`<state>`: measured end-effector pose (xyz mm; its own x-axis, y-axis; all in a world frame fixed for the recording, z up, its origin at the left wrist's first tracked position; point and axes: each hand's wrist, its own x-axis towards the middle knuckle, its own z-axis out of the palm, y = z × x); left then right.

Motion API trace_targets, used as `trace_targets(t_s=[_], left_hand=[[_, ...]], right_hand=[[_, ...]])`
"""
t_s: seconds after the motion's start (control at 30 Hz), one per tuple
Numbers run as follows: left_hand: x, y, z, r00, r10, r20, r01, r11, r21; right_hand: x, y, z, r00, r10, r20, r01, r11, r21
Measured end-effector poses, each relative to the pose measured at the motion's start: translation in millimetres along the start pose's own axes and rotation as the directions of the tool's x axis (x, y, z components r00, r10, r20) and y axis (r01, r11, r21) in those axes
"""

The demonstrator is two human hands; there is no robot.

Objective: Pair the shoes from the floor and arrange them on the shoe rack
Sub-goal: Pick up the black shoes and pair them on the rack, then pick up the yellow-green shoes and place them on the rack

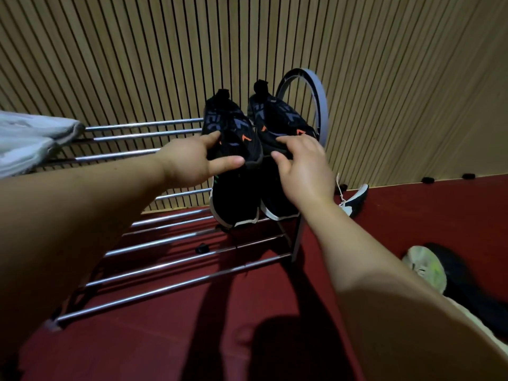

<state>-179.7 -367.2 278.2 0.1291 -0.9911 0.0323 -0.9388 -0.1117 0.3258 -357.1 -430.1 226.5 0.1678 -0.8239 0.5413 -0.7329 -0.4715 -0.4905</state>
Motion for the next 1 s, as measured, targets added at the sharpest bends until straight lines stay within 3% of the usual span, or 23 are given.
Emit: trace_targets(t_s=[0.13,0.27,0.37,0.43,0.5,0.57,0.63,0.7,0.77,0.8,0.87,1.0], left_hand=[[17.0,-6.1,0.6,1.0,0.015,0.021,-0.018,0.988,0.151],[17.0,-3.8,-1.3,0.986,-0.075,0.146,0.048,0.982,0.18],[6.2,0.1,14.7,0.996,-0.083,-0.017,0.084,0.98,0.179],[-5.9,5.8,36.8,0.967,0.081,-0.24,-0.026,0.974,0.224],[-18.1,11.3,66.2,0.857,0.367,-0.361,-0.237,0.904,0.357],[-29.9,17.6,103.8,0.754,0.583,-0.304,-0.405,0.776,0.484],[-41.8,21.6,146.4,0.743,0.635,-0.212,-0.466,0.718,0.517],[-57.2,32.1,183.6,0.854,0.515,-0.077,-0.431,0.781,0.452],[-71.0,37.6,221.1,0.952,0.281,0.119,-0.305,0.875,0.376],[-76.8,39.1,241.3,0.96,0.129,0.249,-0.214,0.911,0.352],[-88.6,42.2,276.5,0.884,-0.088,0.458,-0.072,0.944,0.321],[-114.0,41.0,338.9,0.703,-0.191,0.685,-0.018,0.958,0.286]], right_hand=[[2.2,2.7,4.4,0.999,0.002,0.041,-0.002,1.0,0.005],[-0.6,3.5,7.0,0.999,-0.002,0.033,0.0,0.999,0.047],[-17.2,6.9,10.2,0.999,0.047,-0.009,-0.046,0.998,0.044],[-40.3,19.5,15.7,0.991,0.125,-0.044,-0.125,0.992,0.007],[-70.6,41.4,22.8,0.973,0.221,-0.069,-0.223,0.974,-0.033],[-102.6,67.5,27.8,0.949,0.31,-0.058,-0.314,0.945,-0.09],[-130.7,92.7,28.3,0.907,0.419,0.031,-0.408,0.897,-0.17],[-155.6,118.0,27.9,0.826,0.547,0.136,-0.501,0.823,-0.267],[-175.8,143.0,24.7,0.736,0.65,0.191,-0.567,0.745,-0.351],[-184.4,155.4,21.7,0.692,0.69,0.212,-0.589,0.709,-0.387],[-198.3,180.4,14.4,0.604,0.759,0.243,-0.625,0.64,-0.447],[-208.4,229.1,-0.6,0.448,0.876,0.178,-0.712,0.47,-0.521]])
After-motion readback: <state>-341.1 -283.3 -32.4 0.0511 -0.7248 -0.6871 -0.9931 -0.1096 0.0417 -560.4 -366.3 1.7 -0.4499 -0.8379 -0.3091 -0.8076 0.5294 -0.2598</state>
